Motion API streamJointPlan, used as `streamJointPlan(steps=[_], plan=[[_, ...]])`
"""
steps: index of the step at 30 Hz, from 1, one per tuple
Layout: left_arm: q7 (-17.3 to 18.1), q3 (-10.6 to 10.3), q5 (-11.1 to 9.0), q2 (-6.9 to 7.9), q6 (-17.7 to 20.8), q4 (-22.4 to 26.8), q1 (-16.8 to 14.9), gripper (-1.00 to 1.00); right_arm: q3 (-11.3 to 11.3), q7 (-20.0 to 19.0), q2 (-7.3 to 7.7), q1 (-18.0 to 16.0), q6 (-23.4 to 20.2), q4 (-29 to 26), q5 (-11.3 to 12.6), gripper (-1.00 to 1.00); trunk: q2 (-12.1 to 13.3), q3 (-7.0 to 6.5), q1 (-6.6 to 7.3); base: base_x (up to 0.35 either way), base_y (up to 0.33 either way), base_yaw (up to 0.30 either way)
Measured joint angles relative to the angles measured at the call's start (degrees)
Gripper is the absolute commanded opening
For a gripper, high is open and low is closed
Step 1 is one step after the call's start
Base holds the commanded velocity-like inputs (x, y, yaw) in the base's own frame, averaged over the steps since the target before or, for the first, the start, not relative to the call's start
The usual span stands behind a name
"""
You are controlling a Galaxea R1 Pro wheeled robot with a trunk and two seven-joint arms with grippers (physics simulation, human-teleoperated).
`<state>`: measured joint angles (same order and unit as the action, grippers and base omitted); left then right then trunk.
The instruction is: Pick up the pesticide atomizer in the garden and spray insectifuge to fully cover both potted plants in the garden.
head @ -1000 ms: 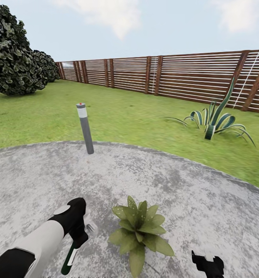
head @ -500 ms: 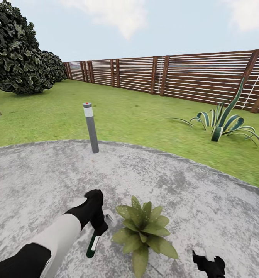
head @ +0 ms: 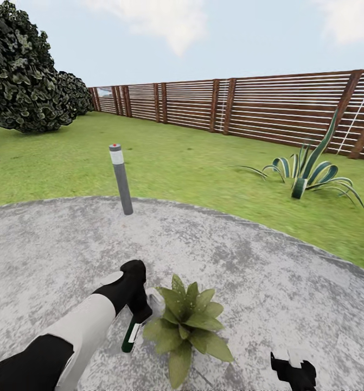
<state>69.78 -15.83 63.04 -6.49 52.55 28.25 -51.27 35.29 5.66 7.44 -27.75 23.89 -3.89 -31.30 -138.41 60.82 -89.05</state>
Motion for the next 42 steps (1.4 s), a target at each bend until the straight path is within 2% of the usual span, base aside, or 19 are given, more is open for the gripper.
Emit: streamJointPlan(steps=[2,3,4,5,6,14,25,27,29,38,42], plan=[[1.9,0.0,1.5,-0.01,0.1,-0.1,-1.7,-1.00,0.0,0.0,-0.03,0.0,0.0,0.0,0.0,1.00,0.0,0.00,0.00,-0.004,-0.003,0.000],[6.4,0.0,6.4,-0.22,0.0,0.0,-2.7,-1.00,0.0,0.0,-0.03,0.0,0.0,0.0,0.0,1.00,0.0,0.00,0.00,0.000,0.000,0.000],[7.8,0.1,8.4,-0.37,-0.1,0.0,-2.8,-1.00,0.0,0.0,-0.04,0.0,0.0,0.0,0.0,1.00,0.0,0.01,0.00,0.000,0.000,0.000],[10.3,0.1,11.9,-0.37,-0.2,-0.1,-2.5,-1.00,0.0,0.0,-0.01,0.0,0.0,0.0,0.0,1.00,0.0,0.01,0.00,0.000,0.000,0.000],[10.6,0.1,12.4,-0.34,-0.3,-0.1,-2.3,-1.00,0.0,0.0,-0.01,0.0,0.0,0.0,0.0,1.00,0.0,0.01,0.00,0.000,0.000,0.000],[11.0,0.3,12.9,-0.53,-0.2,-0.5,-1.6,-1.00,0.0,0.0,-0.05,0.0,0.0,0.0,0.0,1.00,0.0,0.01,0.03,0.100,0.000,0.000],[11.1,0.1,13.0,-1.45,-0.2,-0.1,-2.4,-1.00,0.0,0.0,-0.07,0.0,0.0,0.0,0.0,1.00,0.0,0.01,0.00,0.089,0.000,0.000],[11.0,0.0,13.4,-1.24,-0.3,-0.2,-2.4,-1.00,0.0,0.0,-0.07,0.0,0.0,0.0,0.0,1.00,0.0,0.01,0.00,0.000,0.000,0.000],[11.0,0.0,14.7,-0.76,-0.4,-0.5,-2.4,-1.00,0.0,0.0,-0.06,0.0,0.0,0.0,0.0,1.00,0.0,0.01,0.00,0.000,0.000,0.000],[10.6,0.1,15.2,-0.66,-0.6,-1.0,-1.3,-1.00,0.0,0.0,-0.04,0.0,0.0,0.0,0.0,1.00,0.0,0.01,0.00,0.000,0.000,0.000],[10.5,0.0,15.3,1.40,-0.8,-1.0,1.0,-1.00,0.0,0.0,-0.06,0.0,0.0,0.0,0.0,1.00,0.0,0.01,0.00,0.000,0.000,0.000]])
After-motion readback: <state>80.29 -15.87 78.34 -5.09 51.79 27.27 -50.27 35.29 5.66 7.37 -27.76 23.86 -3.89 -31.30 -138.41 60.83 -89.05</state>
